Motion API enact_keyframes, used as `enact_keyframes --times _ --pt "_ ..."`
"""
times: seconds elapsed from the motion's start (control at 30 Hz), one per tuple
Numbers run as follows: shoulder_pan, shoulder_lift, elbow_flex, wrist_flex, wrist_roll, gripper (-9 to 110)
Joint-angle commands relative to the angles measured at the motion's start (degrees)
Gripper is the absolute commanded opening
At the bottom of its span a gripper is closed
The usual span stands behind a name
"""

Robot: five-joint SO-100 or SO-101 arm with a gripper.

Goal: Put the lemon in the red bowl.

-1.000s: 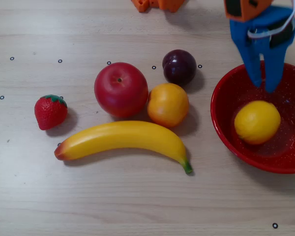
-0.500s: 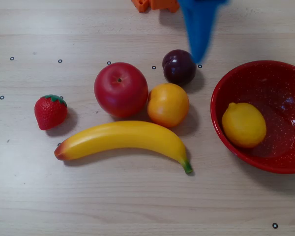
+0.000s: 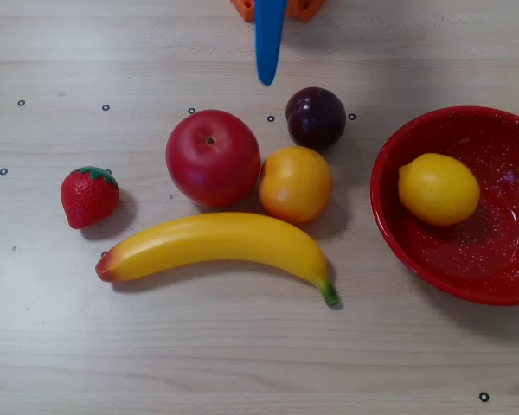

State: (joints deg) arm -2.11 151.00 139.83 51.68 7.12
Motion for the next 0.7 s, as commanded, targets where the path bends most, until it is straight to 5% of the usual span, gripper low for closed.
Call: enact_keyframes --times 0.0,0.37,0.67 --pt "-1.9 7.7 4.3 -4.1 -0.3 0" --pt "-1.5 26.0 34.9 -22.6 -1.5 0" --pt "0.2 34.1 38.8 -11.0 -2.7 0"
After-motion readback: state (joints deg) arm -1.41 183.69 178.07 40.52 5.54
